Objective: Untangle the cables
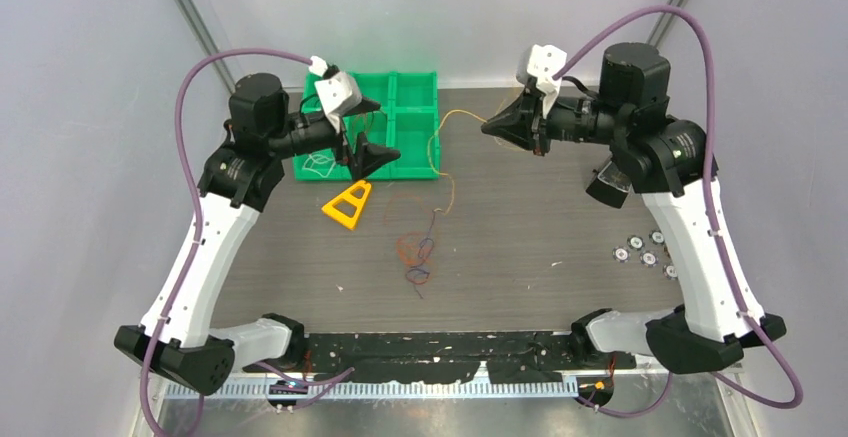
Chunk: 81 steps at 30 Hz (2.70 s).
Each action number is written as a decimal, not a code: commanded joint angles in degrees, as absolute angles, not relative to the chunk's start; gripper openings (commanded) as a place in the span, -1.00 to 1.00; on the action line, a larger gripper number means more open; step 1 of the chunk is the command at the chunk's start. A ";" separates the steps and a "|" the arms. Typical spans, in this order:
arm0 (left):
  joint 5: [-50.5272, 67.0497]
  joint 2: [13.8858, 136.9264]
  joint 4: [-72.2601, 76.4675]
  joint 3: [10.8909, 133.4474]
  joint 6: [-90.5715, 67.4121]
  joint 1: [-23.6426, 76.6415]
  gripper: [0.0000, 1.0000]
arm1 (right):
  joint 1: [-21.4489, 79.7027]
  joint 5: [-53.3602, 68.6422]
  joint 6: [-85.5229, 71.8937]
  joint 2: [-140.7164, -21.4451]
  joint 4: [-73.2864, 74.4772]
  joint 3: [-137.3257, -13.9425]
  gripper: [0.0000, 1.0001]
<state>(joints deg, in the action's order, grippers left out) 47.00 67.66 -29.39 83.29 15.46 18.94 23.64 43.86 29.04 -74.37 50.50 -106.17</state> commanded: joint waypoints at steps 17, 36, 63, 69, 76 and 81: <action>45.58 77.80 2.50 57.92 -1.30 31.78 -0.08 | 22.92 46.66 -4.37 -77.59 16.93 -109.06 -0.89; 40.37 55.79 -11.19 54.11 7.00 23.32 0.71 | 16.97 46.62 -5.31 -71.74 16.00 -93.45 -0.89; 22.33 85.21 -46.65 107.75 50.18 41.05 -0.25 | 25.40 48.45 18.57 -76.52 32.38 -94.08 -0.89; 22.88 84.11 -41.72 103.66 49.77 41.17 -0.89 | 25.52 48.58 15.35 -77.70 30.47 -93.90 -0.89; 20.88 82.72 -27.89 101.57 23.42 37.71 -1.00 | 25.47 43.52 13.30 -78.93 26.20 -94.23 -0.21; 19.54 79.41 -12.70 93.92 -5.17 33.21 -1.00 | 25.38 39.32 8.62 -78.59 19.54 -91.58 0.65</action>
